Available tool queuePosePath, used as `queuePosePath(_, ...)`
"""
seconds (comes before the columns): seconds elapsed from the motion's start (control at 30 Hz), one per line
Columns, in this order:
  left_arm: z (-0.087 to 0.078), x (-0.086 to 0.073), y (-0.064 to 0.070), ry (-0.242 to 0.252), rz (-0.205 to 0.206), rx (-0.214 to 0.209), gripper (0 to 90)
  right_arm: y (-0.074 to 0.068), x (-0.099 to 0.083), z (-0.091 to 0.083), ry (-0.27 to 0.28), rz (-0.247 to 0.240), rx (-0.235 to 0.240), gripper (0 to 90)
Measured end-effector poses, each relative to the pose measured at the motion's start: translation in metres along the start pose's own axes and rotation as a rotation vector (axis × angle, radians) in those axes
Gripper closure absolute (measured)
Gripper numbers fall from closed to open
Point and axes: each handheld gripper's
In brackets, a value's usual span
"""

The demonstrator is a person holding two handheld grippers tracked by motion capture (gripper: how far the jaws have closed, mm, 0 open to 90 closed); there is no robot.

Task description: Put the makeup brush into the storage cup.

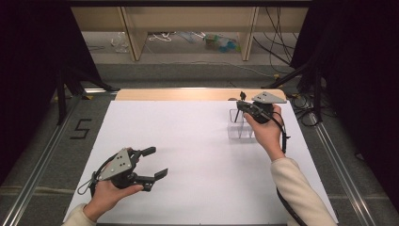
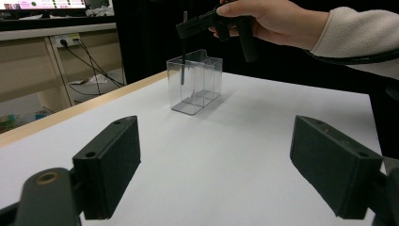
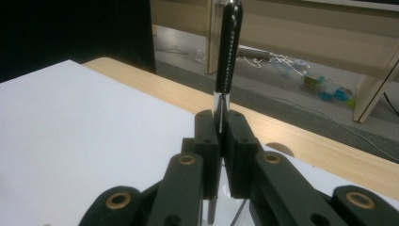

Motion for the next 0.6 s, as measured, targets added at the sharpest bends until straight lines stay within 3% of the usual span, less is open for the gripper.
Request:
queuePosePath(0.03,0.0000,0.0000,0.0001,0.000,-0.001,0.000,16.7,0.0011,0.0000,0.0009,0.016,-0.018,-0.005,85.5)
queuePosePath(0.6,0.0000,0.0000,0.0000,0.000,-0.001,0.000,16.7,-0.0001,-0.0037,0.0031,-0.009,-0.007,-0.002,85.6)
Point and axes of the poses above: each handheld gripper's, and its own axes: z roughly forward along the jaws, x roughly out of its top, y roughly to its right, and after that the axes turned 15 degrees about z, right-handed
